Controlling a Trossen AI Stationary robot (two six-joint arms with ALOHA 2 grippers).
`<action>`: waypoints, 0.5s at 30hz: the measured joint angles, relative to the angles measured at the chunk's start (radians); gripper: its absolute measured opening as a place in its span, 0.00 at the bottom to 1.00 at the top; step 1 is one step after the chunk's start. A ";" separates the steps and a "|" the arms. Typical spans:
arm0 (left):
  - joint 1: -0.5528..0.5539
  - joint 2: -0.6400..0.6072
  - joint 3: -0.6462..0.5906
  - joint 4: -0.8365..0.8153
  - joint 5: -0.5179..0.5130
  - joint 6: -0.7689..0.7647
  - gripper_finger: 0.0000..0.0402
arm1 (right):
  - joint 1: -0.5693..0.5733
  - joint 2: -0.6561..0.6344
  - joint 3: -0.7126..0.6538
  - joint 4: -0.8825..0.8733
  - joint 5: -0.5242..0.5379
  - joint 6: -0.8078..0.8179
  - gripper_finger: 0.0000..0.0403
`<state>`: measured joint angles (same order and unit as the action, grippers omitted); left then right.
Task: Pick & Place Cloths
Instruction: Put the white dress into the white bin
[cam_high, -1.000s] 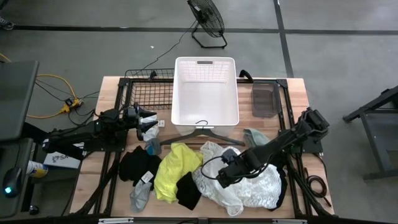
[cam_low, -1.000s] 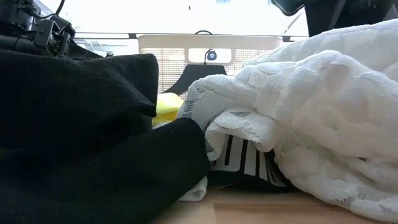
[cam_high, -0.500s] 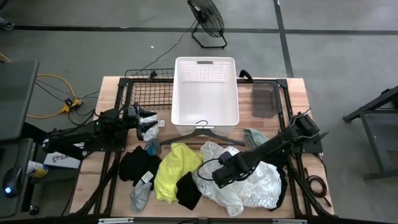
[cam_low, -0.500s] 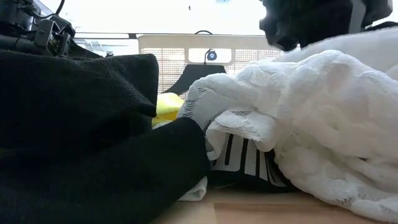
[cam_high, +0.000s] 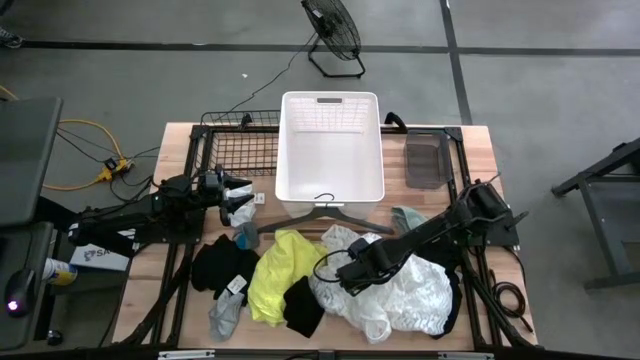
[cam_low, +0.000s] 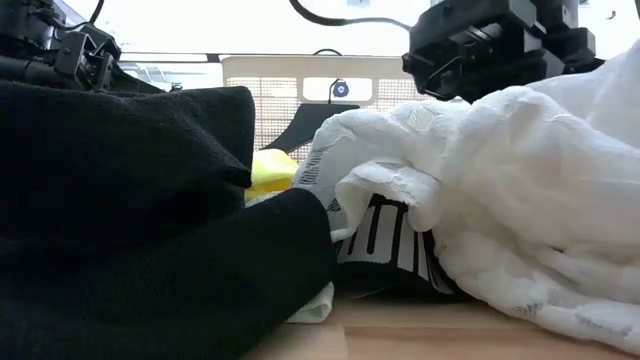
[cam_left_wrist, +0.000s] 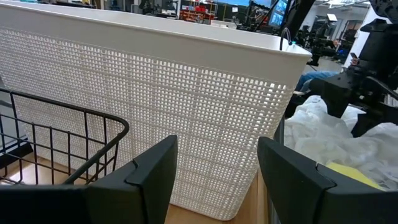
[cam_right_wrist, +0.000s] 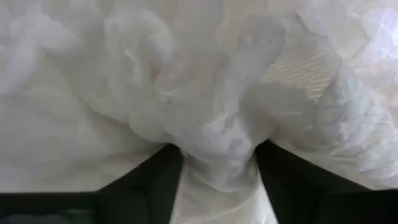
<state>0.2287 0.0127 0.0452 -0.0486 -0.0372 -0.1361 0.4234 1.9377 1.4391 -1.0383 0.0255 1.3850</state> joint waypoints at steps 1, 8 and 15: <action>0.000 0.000 0.000 0.000 0.000 0.000 0.54 | -0.001 0.000 0.000 -0.001 -0.001 -0.001 0.42; 0.000 0.000 0.000 0.000 0.000 0.000 0.54 | -0.005 0.000 0.000 -0.002 -0.033 -0.028 0.07; 0.000 0.000 0.000 0.000 0.000 0.000 0.54 | 0.004 -0.049 -0.001 0.004 -0.045 -0.029 0.02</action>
<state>0.2287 0.0124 0.0452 -0.0483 -0.0372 -0.1362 0.4272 1.8884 1.4380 -1.0347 -0.0193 1.3564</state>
